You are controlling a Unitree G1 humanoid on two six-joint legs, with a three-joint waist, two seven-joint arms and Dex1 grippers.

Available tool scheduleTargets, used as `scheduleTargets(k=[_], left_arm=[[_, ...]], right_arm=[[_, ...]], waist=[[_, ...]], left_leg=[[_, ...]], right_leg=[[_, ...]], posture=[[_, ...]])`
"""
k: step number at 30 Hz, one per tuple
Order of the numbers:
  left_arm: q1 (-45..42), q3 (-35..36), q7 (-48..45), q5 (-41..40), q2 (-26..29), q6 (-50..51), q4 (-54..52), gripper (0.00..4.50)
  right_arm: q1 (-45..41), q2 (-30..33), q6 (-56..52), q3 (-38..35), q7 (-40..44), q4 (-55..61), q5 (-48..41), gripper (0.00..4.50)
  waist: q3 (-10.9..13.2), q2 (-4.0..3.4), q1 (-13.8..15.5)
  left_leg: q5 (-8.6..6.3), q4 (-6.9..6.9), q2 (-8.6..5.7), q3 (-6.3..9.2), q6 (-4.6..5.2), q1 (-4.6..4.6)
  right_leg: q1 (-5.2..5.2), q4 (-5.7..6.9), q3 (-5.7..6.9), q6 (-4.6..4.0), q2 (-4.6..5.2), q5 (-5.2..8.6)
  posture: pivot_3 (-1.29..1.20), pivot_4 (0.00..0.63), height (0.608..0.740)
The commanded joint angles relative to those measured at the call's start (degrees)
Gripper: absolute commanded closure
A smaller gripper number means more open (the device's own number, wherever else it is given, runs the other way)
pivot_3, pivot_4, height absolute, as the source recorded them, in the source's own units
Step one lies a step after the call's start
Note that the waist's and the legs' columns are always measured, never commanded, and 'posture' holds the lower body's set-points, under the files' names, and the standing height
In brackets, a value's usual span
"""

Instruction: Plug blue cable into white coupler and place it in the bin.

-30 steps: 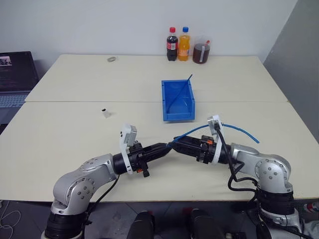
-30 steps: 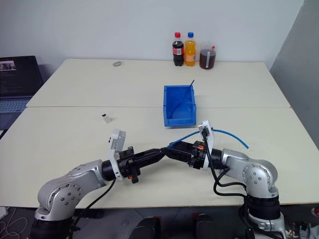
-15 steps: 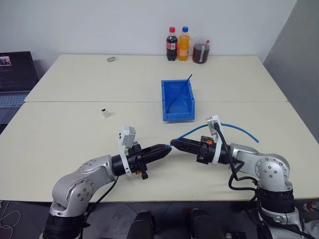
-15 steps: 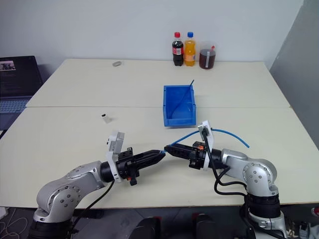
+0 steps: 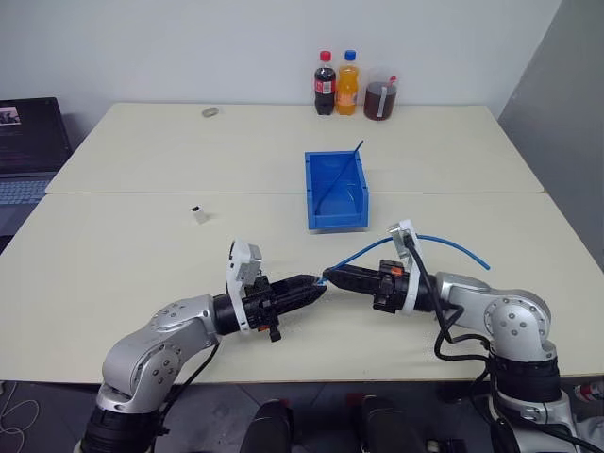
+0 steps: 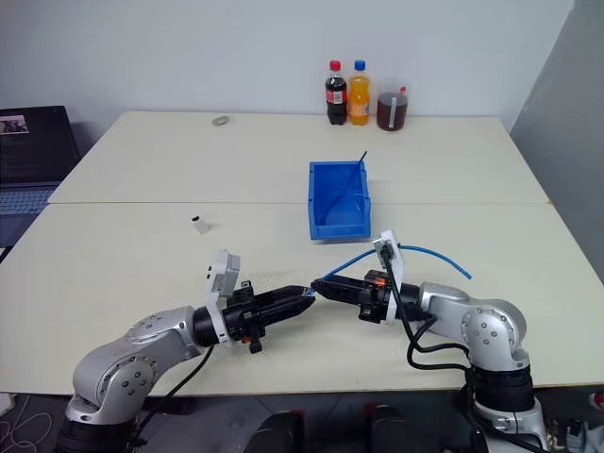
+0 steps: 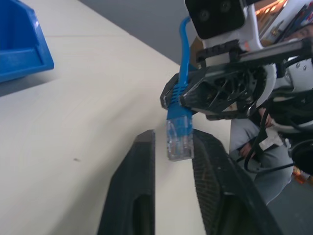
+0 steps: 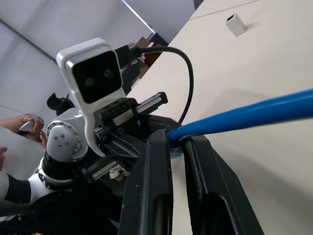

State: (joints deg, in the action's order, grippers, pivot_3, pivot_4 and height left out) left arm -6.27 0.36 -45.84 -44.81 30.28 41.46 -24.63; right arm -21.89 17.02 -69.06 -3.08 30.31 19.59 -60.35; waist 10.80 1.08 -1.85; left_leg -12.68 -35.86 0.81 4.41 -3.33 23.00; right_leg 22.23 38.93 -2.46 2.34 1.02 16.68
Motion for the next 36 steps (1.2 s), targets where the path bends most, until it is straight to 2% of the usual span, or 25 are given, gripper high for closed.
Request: scheduleTargets(k=[1,4,8,12,14,17,21,32,36], left_arm=[[1.64,-0.06,-1.37,1.61,1.64,-1.68,-0.66,2.24],[3.54,-0.13,-2.71,2.56,3.48,-2.23,-1.67,1.66],[10.19,1.89,-4.8,5.24,7.72,-4.61,-2.43,0.83],[14.05,5.43,1.26,12.42,6.31,-11.87,2.42,0.0],[14.34,6.55,5.86,17.21,4.75,-15.74,5.35,0.0],[12.79,7.56,17.54,26.81,2.01,-19.62,9.29,0.0],[8.9,10.26,28.63,30.85,-2.7,-17.31,12.03,0.0],[-12.74,15.08,46.59,33.93,-10.19,-9.49,24.54,0.0],[-19.47,15.75,48.72,33.7,-11.43,-8.05,29.83,0.0]], right_arm=[[-1.14,0.11,1.63,0.2,1.63,1.71,-1.72,4.43],[-1.03,0.27,2.26,0.28,1.79,1.65,-1.33,4.43],[-1.15,0.84,3.81,0.13,2.08,0.95,-0.15,4.43],[-1.31,1.7,5.39,0.41,2.67,0.24,1.06,4.43],[-1.38,2.08,6.18,0.76,3.0,-0.06,1.73,4.43],[-1.45,2.75,7.39,1.43,3.66,-0.5,2.77,4.43],[-1.87,2.94,8.42,1.98,4.29,-1.27,3.66,4.43],[-3.57,2.83,10.05,3.05,5.54,-3.23,5.38,4.44],[-3.63,2.76,10.39,3.05,5.32,-3.21,5.57,4.44]], waist=[[0.0,0.0,-0.02],[0.0,0.0,0.0],[0.01,-0.01,-0.3],[0.02,-0.04,-0.03],[0.02,-0.04,0.04],[0.03,-0.02,0.1],[0.02,0.05,0.16],[0.03,0.19,0.24],[0.03,0.2,0.18]], left_leg=[[0.0,0.0,0.0,0.0,0.0,0.01],[0.0,0.04,0.0,0.0,0.0,0.01],[-0.01,0.1,0.05,-0.03,0.0,0.0],[-0.01,0.17,0.07,-0.01,0.0,0.0],[-0.01,0.17,0.07,0.0,0.01,-0.01],[-0.01,0.16,0.07,0.01,0.0,0.0],[-0.01,0.15,0.08,0.01,0.01,0.01],[0.0,0.03,-0.02,0.08,0.0,0.09],[0.0,0.0,-0.07,0.07,0.0,0.1]], right_leg=[[0.0,-0.01,0.0,0.0,0.0,0.0],[0.02,-0.01,0.01,-0.02,0.0,0.02],[0.04,-0.04,-0.02,-0.07,0.0,0.05],[0.08,-0.04,0.02,-0.15,0.01,0.1],[0.07,-0.04,0.03,-0.15,0.01,0.11],[0.07,-0.04,0.04,-0.14,0.02,0.1],[0.06,-0.05,0.04,-0.08,0.01,0.06],[0.03,-0.01,0.11,-0.02,0.02,-0.03],[0.03,-0.01,0.1,0.04,0.06,-0.08]], posture=[[0.0,0.15,0.74],[0.0,0.15,0.74],[0.0,0.15,0.74],[0.0,0.15,0.74],[0.0,0.15,0.74],[0.0,0.15,0.74],[0.0,0.15,0.74],[0.0,0.15,0.74],[0.0,0.15,0.74]])
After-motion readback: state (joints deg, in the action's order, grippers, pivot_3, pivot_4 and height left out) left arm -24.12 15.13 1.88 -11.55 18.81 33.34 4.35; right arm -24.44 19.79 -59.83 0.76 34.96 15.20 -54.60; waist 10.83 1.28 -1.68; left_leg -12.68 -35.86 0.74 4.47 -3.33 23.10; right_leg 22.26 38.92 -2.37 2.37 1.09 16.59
